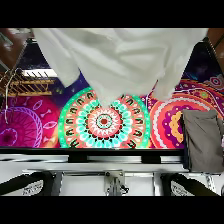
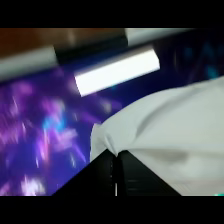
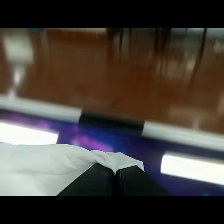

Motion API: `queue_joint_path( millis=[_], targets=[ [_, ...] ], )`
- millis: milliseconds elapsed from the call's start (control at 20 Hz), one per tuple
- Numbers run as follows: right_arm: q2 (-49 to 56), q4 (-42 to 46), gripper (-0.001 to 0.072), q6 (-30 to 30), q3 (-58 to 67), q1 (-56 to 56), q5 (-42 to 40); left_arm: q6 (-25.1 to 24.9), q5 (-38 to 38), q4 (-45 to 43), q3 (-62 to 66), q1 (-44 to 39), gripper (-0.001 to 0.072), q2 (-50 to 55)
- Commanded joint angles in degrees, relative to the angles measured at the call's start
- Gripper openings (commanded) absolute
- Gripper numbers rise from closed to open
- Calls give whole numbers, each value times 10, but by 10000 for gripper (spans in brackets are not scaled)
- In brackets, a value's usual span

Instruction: Fold the shirts.

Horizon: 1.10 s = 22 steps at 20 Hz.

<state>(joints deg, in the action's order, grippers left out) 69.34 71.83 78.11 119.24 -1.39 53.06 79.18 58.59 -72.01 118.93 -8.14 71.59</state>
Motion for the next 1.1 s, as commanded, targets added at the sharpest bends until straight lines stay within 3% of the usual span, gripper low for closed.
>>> queue_joint_path(
  millis=[0, 150, 350, 450, 650, 800, 950, 1050],
  targets=[
    [-90, 22, 60, 21, 31, 6, -80, 28, -144, -23, -47, 0, 42, -162],
    [-137, 23, 60, 33, 31, 6, -24, 46, -42, -22, -48, 0, 42, -210],
    [-163, 22, 61, 33, 31, 6, 105, 45, 159, -22, -68, 0, 42, -209],
    [-168, 23, 60, 33, 31, 6, 146, 30, 156, -22, -73, 0, 41, -215],
    [-192, 16, 61, 59, 31, 6, 143, 32, 59, -22, -71, 0, 42, -261],
    [-199, 25, 60, 104, 31, 6, 168, 56, 105, -44, -73, 0, 41, -265],
    [-176, 37, 60, 120, -29, 6, 297, 55, 186, -81, -107, 0, 42, -225],
    [-149, 37, 61, 120, -116, 6, 373, 46, 193, -101, -156, 0, 42, -189]
  ],
)
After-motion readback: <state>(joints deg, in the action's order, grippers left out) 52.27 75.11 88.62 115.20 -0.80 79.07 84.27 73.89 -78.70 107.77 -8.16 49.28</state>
